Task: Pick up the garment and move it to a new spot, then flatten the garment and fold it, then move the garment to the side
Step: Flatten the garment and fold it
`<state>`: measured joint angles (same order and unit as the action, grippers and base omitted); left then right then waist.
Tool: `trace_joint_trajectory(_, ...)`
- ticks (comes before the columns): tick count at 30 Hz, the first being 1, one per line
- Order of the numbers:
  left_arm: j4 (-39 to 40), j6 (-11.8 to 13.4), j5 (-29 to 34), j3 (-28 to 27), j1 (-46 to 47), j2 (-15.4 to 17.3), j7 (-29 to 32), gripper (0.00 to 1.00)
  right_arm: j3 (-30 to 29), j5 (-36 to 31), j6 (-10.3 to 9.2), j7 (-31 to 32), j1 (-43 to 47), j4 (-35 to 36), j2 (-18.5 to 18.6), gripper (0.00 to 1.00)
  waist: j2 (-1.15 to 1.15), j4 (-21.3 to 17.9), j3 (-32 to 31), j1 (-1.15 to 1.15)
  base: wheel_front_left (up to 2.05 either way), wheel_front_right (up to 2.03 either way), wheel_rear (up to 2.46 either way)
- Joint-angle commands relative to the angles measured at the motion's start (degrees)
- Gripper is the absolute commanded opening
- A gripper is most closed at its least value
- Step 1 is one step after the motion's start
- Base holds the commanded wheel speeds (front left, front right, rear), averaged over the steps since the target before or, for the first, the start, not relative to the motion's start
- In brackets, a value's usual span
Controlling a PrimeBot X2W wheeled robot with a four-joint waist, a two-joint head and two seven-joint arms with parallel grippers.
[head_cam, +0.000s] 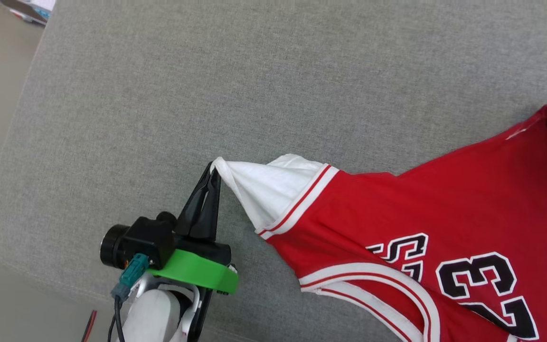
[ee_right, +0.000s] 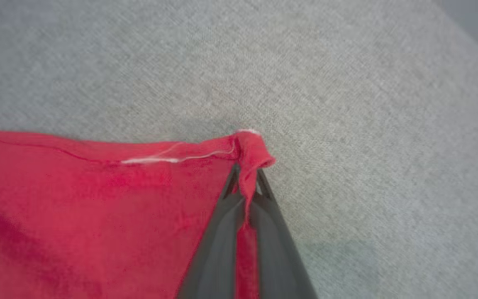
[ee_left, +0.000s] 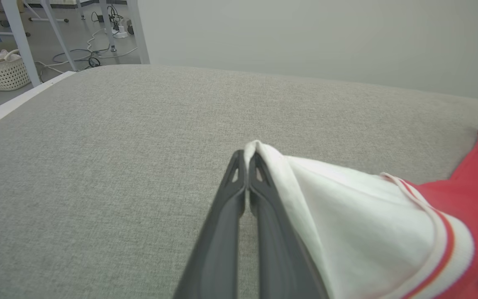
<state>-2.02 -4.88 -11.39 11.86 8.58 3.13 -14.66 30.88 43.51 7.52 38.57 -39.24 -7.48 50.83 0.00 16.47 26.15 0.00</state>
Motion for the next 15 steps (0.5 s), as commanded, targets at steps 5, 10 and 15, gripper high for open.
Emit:
trace_joint_trajectory(5, 0.6, -0.5, 1.9, -2.2, 0.0, 1.6, -0.3, 0.00, -1.5, -0.2, -0.03, -8.0, 1.3, 1.0, -0.7, 0.00, 0.00, -4.0, -6.9, 0.00, 0.00, 0.00, 0.00)
trace_joint_trajectory(10, 2.0, -1.1, 2.8, -3.2, 2.1, 4.0, -0.3, 0.00, -3.6, 0.5, -0.03, -12.8, 2.4, 2.3, -1.1, 0.00, 0.00, -6.3, -10.2, 0.00, 0.00, 0.00, 0.00)
trace_joint_trajectory(15, 3.2, -1.6, 3.2, -3.6, 8.4, 6.8, -0.2, 0.00, -6.3, -0.2, -0.03, -16.9, 1.8, 4.4, -2.3, 0.00, 0.00, -8.4, -11.8, 0.00, 0.00, 0.00, 0.00)
